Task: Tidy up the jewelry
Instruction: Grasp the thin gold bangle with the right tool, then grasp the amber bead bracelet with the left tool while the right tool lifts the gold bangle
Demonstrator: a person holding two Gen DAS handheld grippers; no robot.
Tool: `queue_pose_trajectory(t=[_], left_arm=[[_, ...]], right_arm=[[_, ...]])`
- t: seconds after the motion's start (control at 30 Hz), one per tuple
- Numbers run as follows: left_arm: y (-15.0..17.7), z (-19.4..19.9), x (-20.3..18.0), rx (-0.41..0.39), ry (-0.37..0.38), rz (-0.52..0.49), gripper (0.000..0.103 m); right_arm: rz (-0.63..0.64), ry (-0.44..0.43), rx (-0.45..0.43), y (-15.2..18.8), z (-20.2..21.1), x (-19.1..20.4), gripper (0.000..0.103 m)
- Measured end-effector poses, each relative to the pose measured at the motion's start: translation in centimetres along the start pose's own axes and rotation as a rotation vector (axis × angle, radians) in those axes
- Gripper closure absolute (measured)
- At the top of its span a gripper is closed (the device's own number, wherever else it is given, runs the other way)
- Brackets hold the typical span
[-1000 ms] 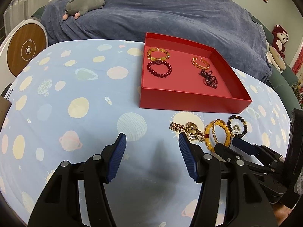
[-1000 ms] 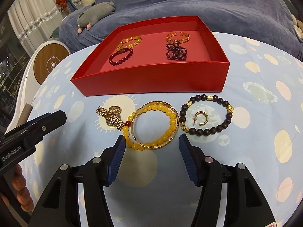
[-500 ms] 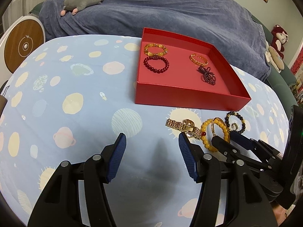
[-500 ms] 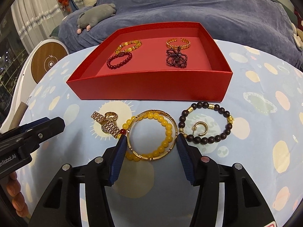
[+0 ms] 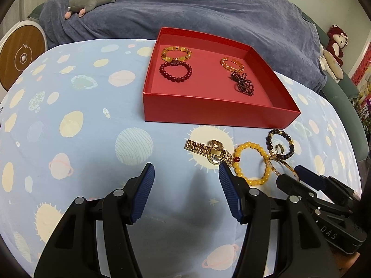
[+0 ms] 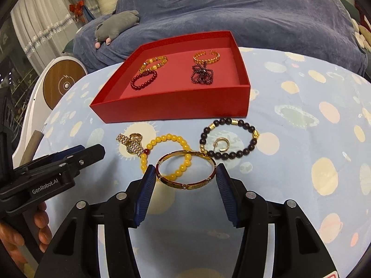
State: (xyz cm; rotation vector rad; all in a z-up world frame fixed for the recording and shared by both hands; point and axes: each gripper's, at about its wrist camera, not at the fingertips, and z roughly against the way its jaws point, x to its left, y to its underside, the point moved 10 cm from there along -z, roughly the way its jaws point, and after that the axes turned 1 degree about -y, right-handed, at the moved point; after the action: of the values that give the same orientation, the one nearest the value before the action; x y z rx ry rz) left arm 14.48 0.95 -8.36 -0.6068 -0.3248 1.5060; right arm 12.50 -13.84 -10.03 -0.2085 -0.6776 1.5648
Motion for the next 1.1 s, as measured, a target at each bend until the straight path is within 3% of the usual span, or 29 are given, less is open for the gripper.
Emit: queue_pose_trajectory(t=[0.13, 0.57, 1.1], left_arm=[[-0.1, -0.1, -0.3, 0.001, 0.005, -0.003, 0.048], [-0.2, -0.2, -2.0, 0.001, 0.026, -0.014, 0.048], [1.3, -1.7, -5.2, 0.051, 0.081, -0.042, 0.049]], right_arm=[[-0.005, 0.009, 0.042, 1.5, -0.6, -0.7, 0.052], [0.092, 0.096, -0.003, 0.6, -1.4, -0.1, 0.049], [0.024, 0.068, -0.007, 1.0, 1.2, -2.1, 0.05]])
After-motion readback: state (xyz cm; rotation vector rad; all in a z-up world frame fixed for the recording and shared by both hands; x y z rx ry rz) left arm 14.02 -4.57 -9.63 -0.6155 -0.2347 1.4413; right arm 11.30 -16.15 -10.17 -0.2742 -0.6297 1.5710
